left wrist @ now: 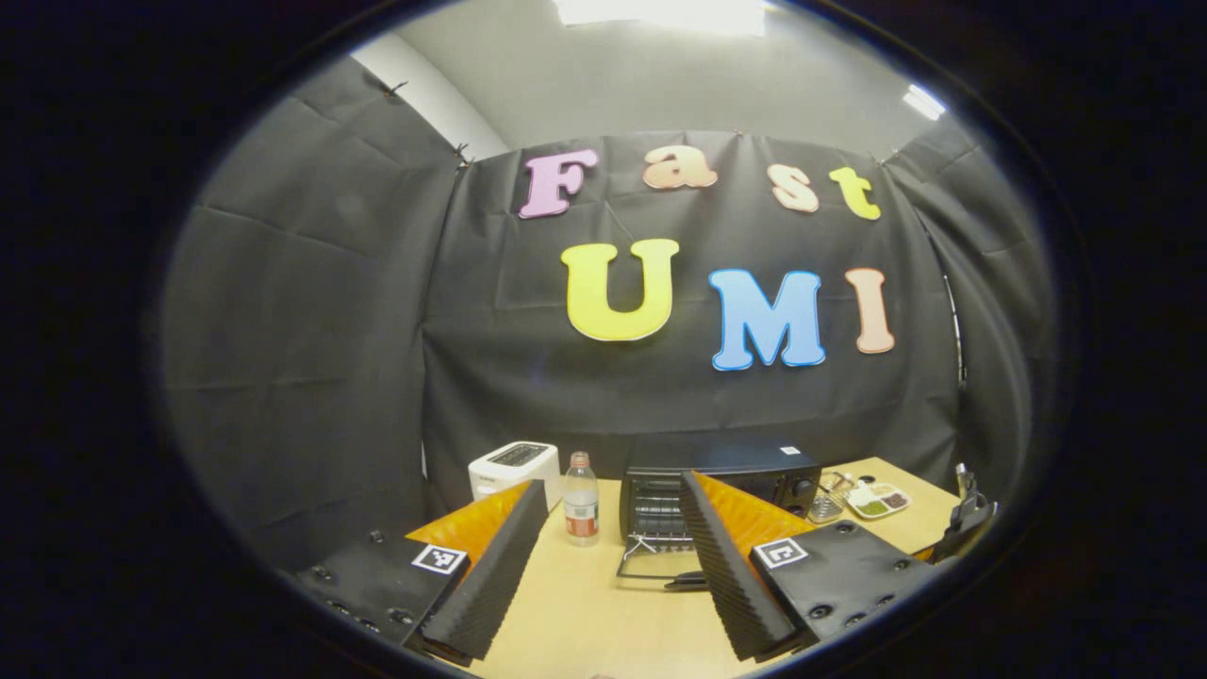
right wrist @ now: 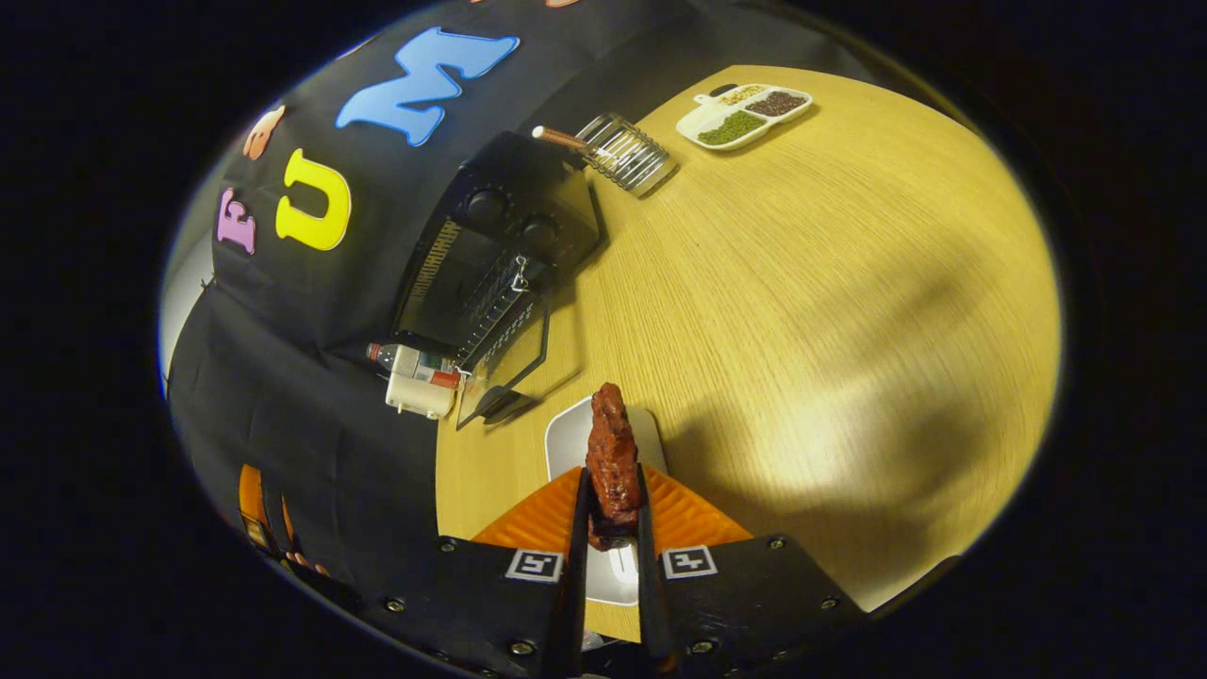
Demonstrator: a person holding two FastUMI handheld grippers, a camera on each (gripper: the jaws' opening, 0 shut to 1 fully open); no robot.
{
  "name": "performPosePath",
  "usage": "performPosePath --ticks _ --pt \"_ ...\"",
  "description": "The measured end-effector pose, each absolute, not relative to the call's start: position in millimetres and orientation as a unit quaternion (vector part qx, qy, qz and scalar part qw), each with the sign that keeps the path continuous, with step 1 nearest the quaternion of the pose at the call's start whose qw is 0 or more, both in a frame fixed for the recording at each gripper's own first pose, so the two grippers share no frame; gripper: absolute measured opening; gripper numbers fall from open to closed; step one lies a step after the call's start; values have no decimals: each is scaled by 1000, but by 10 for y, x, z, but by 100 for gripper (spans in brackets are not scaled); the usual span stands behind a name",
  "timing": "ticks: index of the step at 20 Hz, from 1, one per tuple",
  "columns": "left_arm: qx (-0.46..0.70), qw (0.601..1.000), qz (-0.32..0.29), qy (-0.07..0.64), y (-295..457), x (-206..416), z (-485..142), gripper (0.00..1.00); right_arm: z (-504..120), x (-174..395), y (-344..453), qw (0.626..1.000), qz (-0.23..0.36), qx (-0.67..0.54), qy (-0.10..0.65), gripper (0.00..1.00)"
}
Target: Open the electric oven with the left hand, put the food in, and close the electric oven.
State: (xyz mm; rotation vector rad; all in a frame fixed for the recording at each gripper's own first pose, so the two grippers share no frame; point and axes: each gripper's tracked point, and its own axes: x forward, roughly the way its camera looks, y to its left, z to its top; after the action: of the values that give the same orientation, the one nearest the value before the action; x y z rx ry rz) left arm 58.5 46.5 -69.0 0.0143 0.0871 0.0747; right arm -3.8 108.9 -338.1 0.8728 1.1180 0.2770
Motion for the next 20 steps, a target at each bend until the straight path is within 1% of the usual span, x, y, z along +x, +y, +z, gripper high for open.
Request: performPosePath --ticks 1,2,4,5,6,7,8,9,17,18,20 --pt "7 998 39 45 488 596 -712 99 -3416 -8 1134 747 132 400 514 23" --pt "5 998 39 47 503 614 -737 90 -3392 -11 1133 745 134 403 514 24" --pt "-2 998 39 51 520 621 -769 99 -3325 14 1137 750 130 407 505 14" --pt "-5 998 39 50 531 639 -774 99 -3272 33 1130 752 128 408 502 14" --pt "-8 998 38 50 543 655 -779 95 -3250 50 1139 755 127 404 500 14" --pt "-9 998 37 50 552 670 -781 95 -3215 81 1130 760 128 400 496 14" --pt "-9 998 37 50 548 708 -808 99 -3137 115 1140 764 130 399 490 14" --pt "-10 998 35 49 555 725 -809 100 -3057 158 1148 766 134 402 484 14" --pt "-28 998 20 53 621 972 -877 99 -2506 689 1366 784 148 424 428 13" --pt "-29 998 18 53 633 1015 -875 95 -2463 767 1416 786 151 426 422 13" --pt "-31 998 14 52 650 1097 -894 95 -2401 919 1527 789 154 429 412 13"
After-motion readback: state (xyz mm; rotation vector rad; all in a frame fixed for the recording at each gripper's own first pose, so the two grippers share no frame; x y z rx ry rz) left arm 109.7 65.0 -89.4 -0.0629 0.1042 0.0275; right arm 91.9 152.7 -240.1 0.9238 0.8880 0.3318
